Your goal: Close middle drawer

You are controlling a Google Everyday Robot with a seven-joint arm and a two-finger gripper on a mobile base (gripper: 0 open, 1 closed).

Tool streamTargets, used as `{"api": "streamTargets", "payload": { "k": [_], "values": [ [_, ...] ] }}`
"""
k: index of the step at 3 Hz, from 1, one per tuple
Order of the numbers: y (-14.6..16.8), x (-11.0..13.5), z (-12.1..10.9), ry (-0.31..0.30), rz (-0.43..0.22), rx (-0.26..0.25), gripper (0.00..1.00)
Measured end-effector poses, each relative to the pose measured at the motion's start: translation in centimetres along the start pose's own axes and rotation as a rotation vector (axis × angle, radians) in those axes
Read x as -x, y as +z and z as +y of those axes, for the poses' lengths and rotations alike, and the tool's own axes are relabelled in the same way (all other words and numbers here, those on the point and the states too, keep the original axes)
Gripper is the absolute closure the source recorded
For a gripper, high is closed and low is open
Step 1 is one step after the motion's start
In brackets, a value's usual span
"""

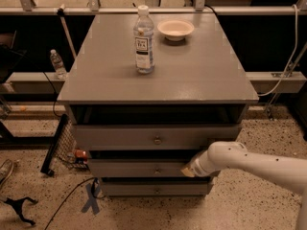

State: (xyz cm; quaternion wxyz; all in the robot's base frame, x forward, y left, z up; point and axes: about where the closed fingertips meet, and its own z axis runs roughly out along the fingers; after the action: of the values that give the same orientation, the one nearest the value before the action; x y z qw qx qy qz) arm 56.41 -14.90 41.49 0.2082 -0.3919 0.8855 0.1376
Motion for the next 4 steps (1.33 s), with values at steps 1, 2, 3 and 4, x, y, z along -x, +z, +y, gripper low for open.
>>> {"api": "streamTargets", "payload": {
  "k": [1, 2, 3, 4],
  "values": [
    [0.0, 0.1, 0.1, -0.01, 0.009, 0.01, 1.0],
    [-0.6, -1.8, 0.7, 0.001, 0.073, 0.024, 1.0],
    [-2.0, -4.6, 0.8, 0.034, 0.139, 0.016, 1.0],
    [-3.7, -7.3, 0.1, 0.086, 0.185, -0.018, 1.0]
  ]
}}
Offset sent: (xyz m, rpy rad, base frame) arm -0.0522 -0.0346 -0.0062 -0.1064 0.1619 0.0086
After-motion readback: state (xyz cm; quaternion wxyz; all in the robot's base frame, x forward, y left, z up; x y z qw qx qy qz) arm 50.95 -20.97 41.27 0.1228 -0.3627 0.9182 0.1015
